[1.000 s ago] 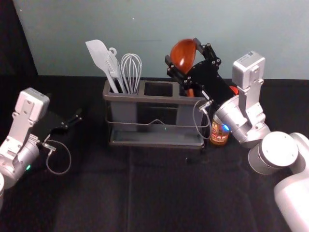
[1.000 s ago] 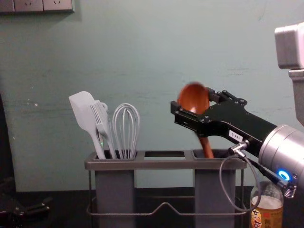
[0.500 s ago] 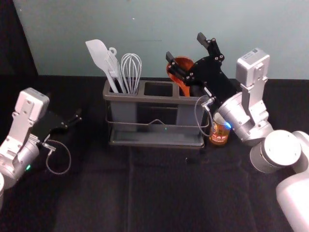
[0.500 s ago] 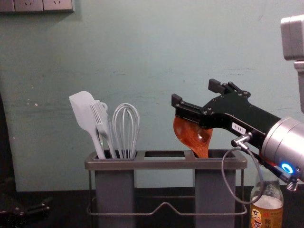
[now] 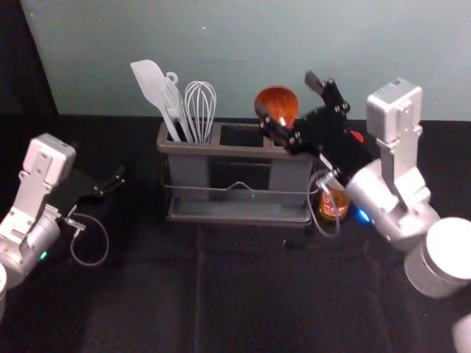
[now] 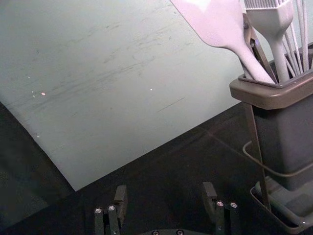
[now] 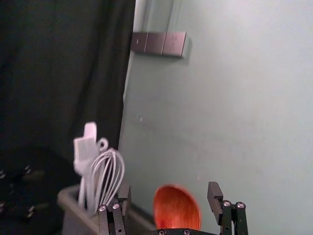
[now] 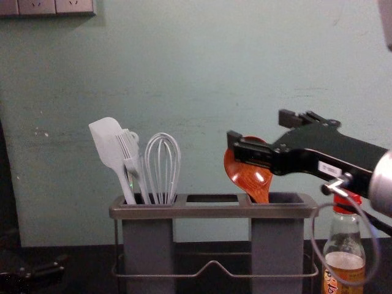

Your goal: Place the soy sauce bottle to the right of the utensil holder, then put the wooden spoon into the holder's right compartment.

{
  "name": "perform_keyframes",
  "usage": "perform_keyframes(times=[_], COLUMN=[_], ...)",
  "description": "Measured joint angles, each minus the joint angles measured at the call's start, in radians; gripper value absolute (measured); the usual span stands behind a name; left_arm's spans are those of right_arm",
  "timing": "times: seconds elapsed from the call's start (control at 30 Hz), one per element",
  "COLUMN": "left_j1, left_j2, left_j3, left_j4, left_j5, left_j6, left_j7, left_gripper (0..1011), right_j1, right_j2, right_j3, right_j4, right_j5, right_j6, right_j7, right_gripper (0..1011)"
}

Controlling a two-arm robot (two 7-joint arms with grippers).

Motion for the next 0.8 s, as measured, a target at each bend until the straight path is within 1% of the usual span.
perform_keyframes(times=[0.03,0.07,0.17,0.2,0.27,0.3,0.4,0.43,0.5,0.53,0.6,0.63,0.73,0.77,0.8], left_j1=[0.000,0.000,0.000,0.000,0.000,0.000,0.000,0.000,0.000,0.000,0.000,0.000,0.000,0.000,0.000], left_j2=[0.000,0.000,0.000,0.000,0.000,0.000,0.000,0.000,0.000,0.000,0.000,0.000,0.000,0.000,0.000], left_j3=[0.000,0.000,0.000,0.000,0.000,0.000,0.000,0.000,0.000,0.000,0.000,0.000,0.000,0.000,0.000], left_j4=[0.000,0.000,0.000,0.000,0.000,0.000,0.000,0.000,0.000,0.000,0.000,0.000,0.000,0.000,0.000], left_j5=[0.000,0.000,0.000,0.000,0.000,0.000,0.000,0.000,0.000,0.000,0.000,0.000,0.000,0.000,0.000], left_j6=[0.000,0.000,0.000,0.000,0.000,0.000,0.000,0.000,0.000,0.000,0.000,0.000,0.000,0.000,0.000], left_j7=[0.000,0.000,0.000,0.000,0.000,0.000,0.000,0.000,0.000,0.000,0.000,0.000,0.000,0.000,0.000], left_gripper=[1005,1005,1005,1005,1005,1005,1005,1005,1005,1005,1005,1005,1005,1005,1005], right_j1=[-0.015,-0.040,-0.084,-0.113,-0.140,-0.170,-0.210,-0.230,-0.251,-0.266,-0.282,-0.296,-0.312,-0.321,-0.324], right_j2=[0.008,0.020,0.041,0.054,0.065,0.078,0.097,0.110,0.123,0.133,0.142,0.149,0.155,0.156,0.156], right_j3=[0.003,0.008,0.019,0.028,0.038,0.049,0.065,0.077,0.089,0.101,0.119,0.137,0.165,0.188,0.199], right_j4=[-0.024,-0.064,-0.122,-0.157,-0.190,-0.218,-0.251,-0.267,-0.279,-0.289,-0.295,-0.297,-0.296,-0.290,-0.286], right_j5=[0.001,0.009,0.029,0.042,0.055,0.066,0.078,0.081,0.081,0.082,0.083,0.084,0.085,0.085,0.085], right_j6=[0.021,0.059,0.103,0.126,0.140,0.149,0.155,0.154,0.150,0.146,0.140,0.134,0.126,0.119,0.116], right_j7=[0.000,0.000,0.003,0.004,0.004,0.004,0.004,0.004,0.003,-0.001,-0.005,-0.013,-0.024,-0.034,-0.040], right_gripper=[1002,1002,1003,1002,1002,1002,1002,1002,1002,1002,1002,1002,1002,1002,1002])
